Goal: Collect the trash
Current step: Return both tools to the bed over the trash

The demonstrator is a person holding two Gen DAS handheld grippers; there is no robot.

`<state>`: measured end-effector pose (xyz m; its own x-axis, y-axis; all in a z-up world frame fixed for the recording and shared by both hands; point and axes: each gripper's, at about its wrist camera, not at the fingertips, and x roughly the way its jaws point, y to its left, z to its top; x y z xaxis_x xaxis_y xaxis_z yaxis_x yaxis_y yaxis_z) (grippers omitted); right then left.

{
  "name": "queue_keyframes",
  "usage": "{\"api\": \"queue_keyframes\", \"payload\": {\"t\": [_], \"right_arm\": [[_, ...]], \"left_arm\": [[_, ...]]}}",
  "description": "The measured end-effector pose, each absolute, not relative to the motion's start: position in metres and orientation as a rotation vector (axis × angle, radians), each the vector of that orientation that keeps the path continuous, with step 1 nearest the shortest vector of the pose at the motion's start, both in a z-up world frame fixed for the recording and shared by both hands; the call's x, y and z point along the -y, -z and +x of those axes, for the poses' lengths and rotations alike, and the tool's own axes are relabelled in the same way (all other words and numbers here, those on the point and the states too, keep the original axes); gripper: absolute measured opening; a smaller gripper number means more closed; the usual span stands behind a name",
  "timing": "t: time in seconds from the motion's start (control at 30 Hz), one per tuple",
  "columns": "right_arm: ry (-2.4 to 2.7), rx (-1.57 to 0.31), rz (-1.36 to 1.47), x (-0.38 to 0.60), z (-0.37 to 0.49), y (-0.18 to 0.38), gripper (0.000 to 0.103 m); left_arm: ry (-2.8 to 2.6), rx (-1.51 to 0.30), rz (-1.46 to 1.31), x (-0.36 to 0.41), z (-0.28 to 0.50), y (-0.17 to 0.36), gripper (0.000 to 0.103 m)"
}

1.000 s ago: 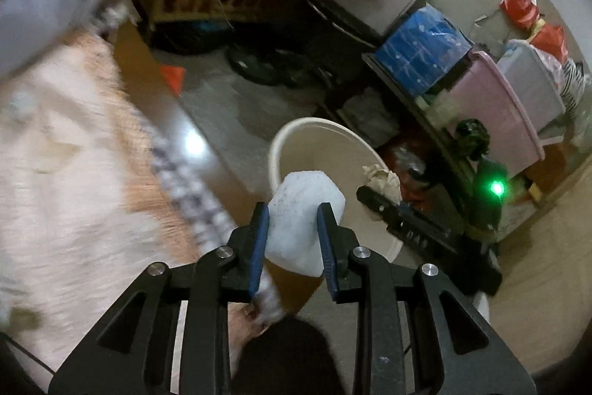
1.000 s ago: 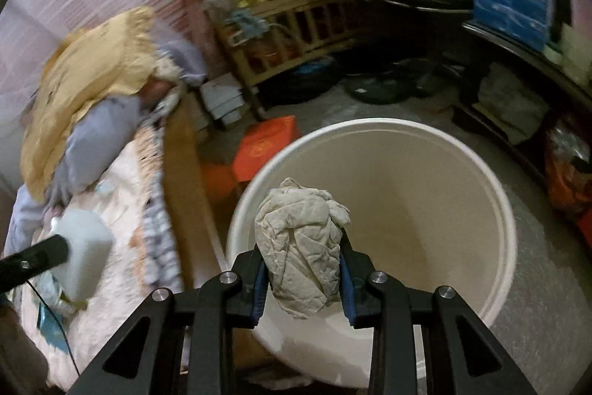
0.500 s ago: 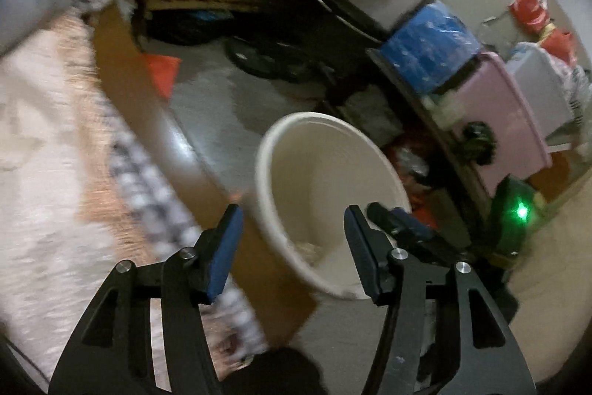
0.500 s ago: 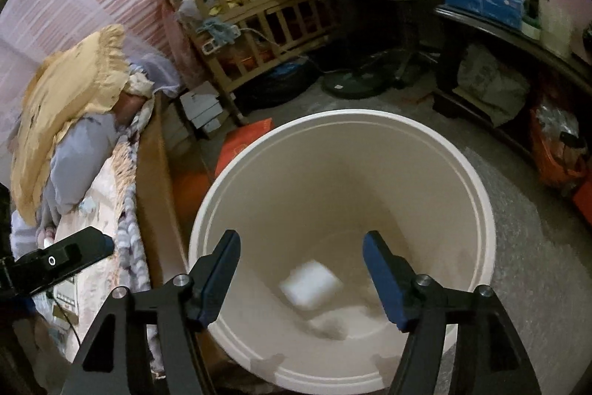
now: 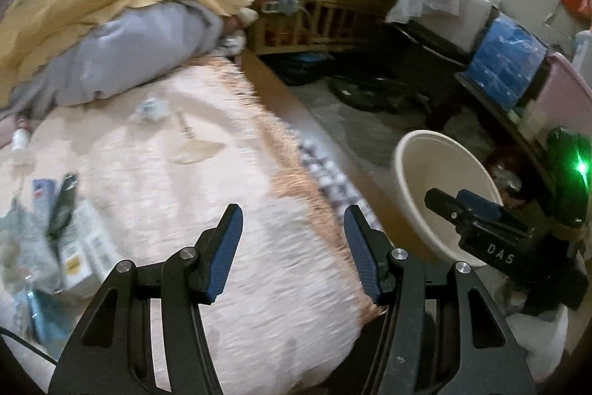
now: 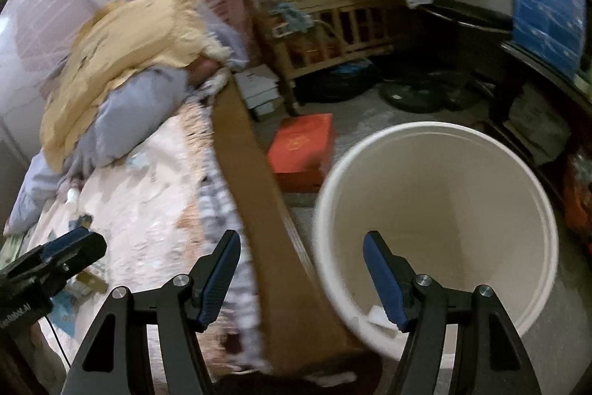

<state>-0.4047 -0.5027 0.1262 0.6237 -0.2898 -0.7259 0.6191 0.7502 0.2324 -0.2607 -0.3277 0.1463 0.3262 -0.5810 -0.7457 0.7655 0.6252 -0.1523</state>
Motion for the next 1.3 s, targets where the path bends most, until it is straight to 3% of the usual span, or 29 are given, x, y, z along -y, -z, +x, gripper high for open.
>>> {"api": "queue_keyframes", "payload": {"t": [0.8,1.3], "right_arm": [[0.227,-0.802,0.345,0.350,-0.295,-0.138,0.071],[0.140,-0.869,0.316,0.316,-0.271,-0.119,0.072]], "left_arm": [[0.585,-0.745,0.214,0.172,-0.227,-0.174,0.056],[0.437,-0.849,0.136,0.054,-0.176,-0.157,0.056]]}}
